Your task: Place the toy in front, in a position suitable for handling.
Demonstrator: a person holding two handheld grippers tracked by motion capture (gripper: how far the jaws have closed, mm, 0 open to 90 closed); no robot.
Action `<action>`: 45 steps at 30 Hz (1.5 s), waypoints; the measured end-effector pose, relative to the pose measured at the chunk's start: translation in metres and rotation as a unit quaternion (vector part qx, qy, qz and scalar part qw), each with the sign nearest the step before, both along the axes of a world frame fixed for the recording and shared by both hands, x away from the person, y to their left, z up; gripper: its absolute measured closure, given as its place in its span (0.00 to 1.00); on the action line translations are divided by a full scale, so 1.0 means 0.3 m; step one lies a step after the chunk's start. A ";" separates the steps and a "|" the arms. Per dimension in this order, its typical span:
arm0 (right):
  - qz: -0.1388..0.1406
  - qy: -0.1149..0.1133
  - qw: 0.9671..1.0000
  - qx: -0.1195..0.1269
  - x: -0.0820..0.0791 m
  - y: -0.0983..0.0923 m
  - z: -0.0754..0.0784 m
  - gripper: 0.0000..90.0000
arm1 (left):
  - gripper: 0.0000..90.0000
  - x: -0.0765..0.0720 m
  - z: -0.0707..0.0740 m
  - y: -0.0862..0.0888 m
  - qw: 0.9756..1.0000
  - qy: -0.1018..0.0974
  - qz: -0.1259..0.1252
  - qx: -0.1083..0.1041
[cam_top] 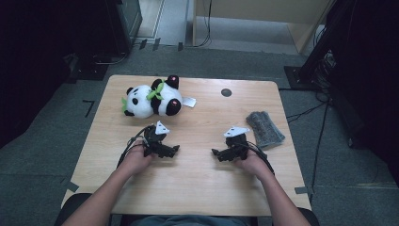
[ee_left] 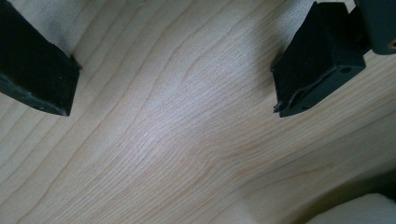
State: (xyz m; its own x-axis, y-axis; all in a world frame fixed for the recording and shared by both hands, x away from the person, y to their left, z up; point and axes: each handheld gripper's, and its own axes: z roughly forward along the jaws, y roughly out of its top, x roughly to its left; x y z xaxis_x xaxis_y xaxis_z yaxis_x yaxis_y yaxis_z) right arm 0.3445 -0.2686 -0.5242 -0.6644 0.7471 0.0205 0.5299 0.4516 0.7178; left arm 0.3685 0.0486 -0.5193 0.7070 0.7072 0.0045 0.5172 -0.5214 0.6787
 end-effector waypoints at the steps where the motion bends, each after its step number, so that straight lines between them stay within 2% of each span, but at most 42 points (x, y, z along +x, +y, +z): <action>1: 0.000 0.000 1.000 0.000 0.000 0.000 0.000 0.03 | 0.00 0.000 0.000 0.000 1.000 0.000 0.000 0.000; 10: -0.003 0.001 1.000 -0.001 0.001 0.000 0.000 0.01 | 0.00 0.000 0.000 0.000 1.000 0.000 0.000 0.000; 23: -0.045 0.005 0.999 -0.003 -0.006 0.021 0.000 0.00 | 0.00 0.004 0.000 0.006 1.000 0.000 -0.010 0.001; 28: -0.049 0.007 0.999 -0.004 -0.009 0.022 0.002 0.00 | 0.00 0.005 0.004 0.011 1.000 0.003 -0.010 0.006; 33: -0.057 0.020 0.998 -0.013 -0.006 0.023 0.018 0.10 | 0.00 0.003 0.009 0.014 1.000 0.010 -0.015 0.012; 34: -0.055 0.023 0.998 -0.016 -0.005 0.021 0.025 0.16 | 0.00 0.002 0.010 0.015 1.000 0.012 -0.017 0.013; 35: -0.050 0.026 0.998 -0.012 -0.002 0.015 0.031 0.18 | 0.01 0.001 0.013 0.016 1.000 0.013 -0.018 0.015; 39: -0.048 0.036 0.998 -0.002 0.004 0.011 0.035 0.18 | 0.14 0.000 0.024 0.026 1.000 0.014 -0.017 0.008; 42: -0.042 0.045 0.998 0.004 0.008 0.015 0.042 0.18 | 0.15 0.013 0.033 0.043 0.999 0.028 -0.014 -0.003; 45: -0.037 0.043 0.998 0.010 0.008 0.018 0.048 0.19 | 0.16 0.014 0.045 0.054 0.999 0.026 -0.019 -0.008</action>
State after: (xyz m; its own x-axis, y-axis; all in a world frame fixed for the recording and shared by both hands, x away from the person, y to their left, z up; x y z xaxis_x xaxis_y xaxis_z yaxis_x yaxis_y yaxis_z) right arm 0.3469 -0.2633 -0.5099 -0.6022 0.7932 0.0901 0.6213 0.3948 0.6768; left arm 0.3728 0.0649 -0.5057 0.7318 0.6800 -0.0451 0.5331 -0.5299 0.6596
